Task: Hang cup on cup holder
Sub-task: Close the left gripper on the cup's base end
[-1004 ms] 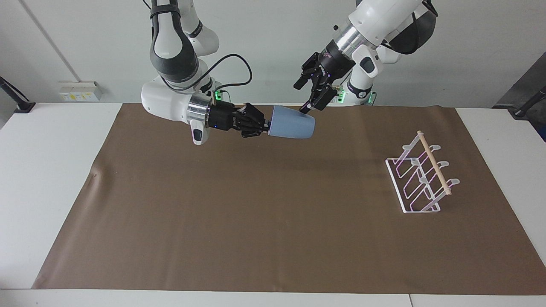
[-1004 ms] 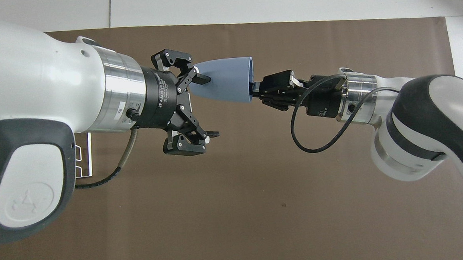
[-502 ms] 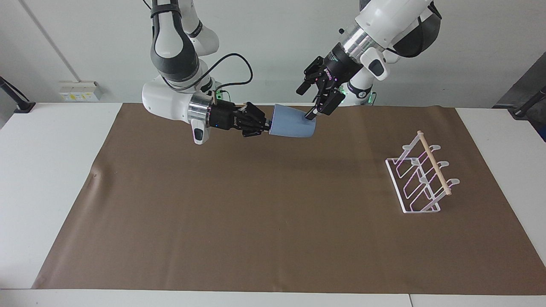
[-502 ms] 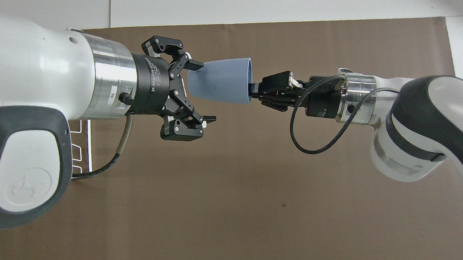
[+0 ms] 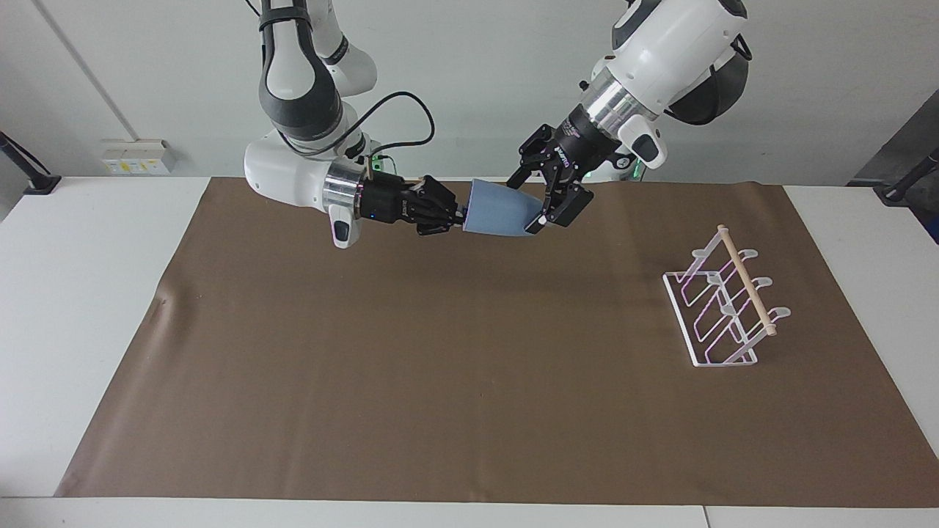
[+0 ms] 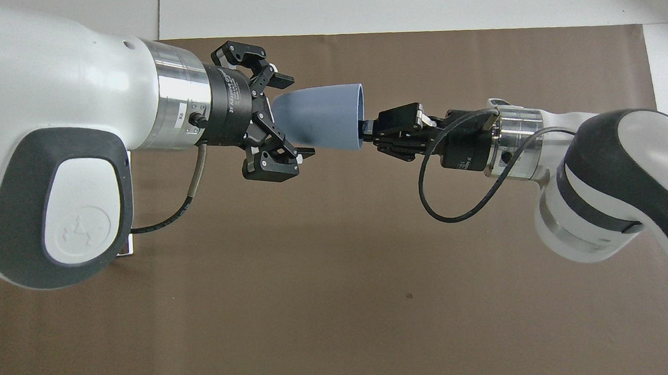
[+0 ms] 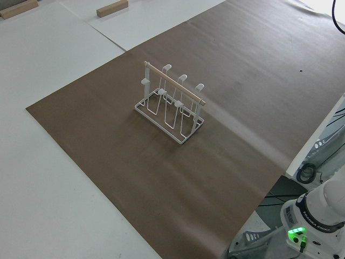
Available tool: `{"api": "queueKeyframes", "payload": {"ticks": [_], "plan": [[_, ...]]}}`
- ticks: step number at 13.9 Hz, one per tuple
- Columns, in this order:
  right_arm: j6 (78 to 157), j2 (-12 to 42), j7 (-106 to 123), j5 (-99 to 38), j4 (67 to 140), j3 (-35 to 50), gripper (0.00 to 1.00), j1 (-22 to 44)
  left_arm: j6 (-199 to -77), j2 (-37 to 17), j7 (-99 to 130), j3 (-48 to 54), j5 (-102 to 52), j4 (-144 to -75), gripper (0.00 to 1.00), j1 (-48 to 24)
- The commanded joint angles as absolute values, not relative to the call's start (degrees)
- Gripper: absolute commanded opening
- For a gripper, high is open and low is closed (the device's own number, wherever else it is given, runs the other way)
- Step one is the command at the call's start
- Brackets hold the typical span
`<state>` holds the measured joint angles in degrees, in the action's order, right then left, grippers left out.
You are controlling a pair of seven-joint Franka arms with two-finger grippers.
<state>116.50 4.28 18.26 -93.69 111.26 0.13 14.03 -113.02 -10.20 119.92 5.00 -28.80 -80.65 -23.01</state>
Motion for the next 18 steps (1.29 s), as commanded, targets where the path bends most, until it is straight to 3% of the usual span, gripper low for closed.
{"api": "queueKeyframes", "payload": {"ticks": [1,4,5,8,9,15,16,18], "plan": [[116.4,2.5,19.6,-95.3,113.2,0.4,0.0,13.7,-113.2,-11.3,120.8,5.1,-28.9,-79.1,1.0,-23.4],[116.2,2.5,19.6,-95.4,113.2,0.4,0.0,13.6,-113.0,-11.2,120.5,5.4,-26.8,-79.2,1.0,-23.6],[116.2,2.5,19.5,-95.3,113.2,0.4,0.0,13.6,-113.2,-11.1,120.4,5.4,-25.8,-79.2,0.92,-23.7],[116.0,2.5,19.5,-95.4,113.2,0.4,0.0,13.4,-113.4,-11.2,120.0,5.6,-24.4,-79.3,0.06,-24.1],[115.9,2.5,19.5,-95.4,113.2,0.4,0.0,13.4,-113.4,-11.2,118.9,5.6,-24.4,-79.3,0.0,-24.2],[116.3,2.5,18.9,-95.4,113.1,0.3,0.0,13.2,-113.3,-10.3,117.9,5.6,-25.2,-79.3,0.0,-23.7],[116.5,2.5,18.8,-95.4,113.2,0.4,0.11,13.2,-113.3,-10.3,117.8,5.6,-25.2,-79.3,0.0,-23.6],[116.5,2.5,18.8,-95.4,113.2,0.3,0.47,13.1,-113.3,-10.2,117.7,5.6,-25.1,-79.3,0.0,-23.6]]}}
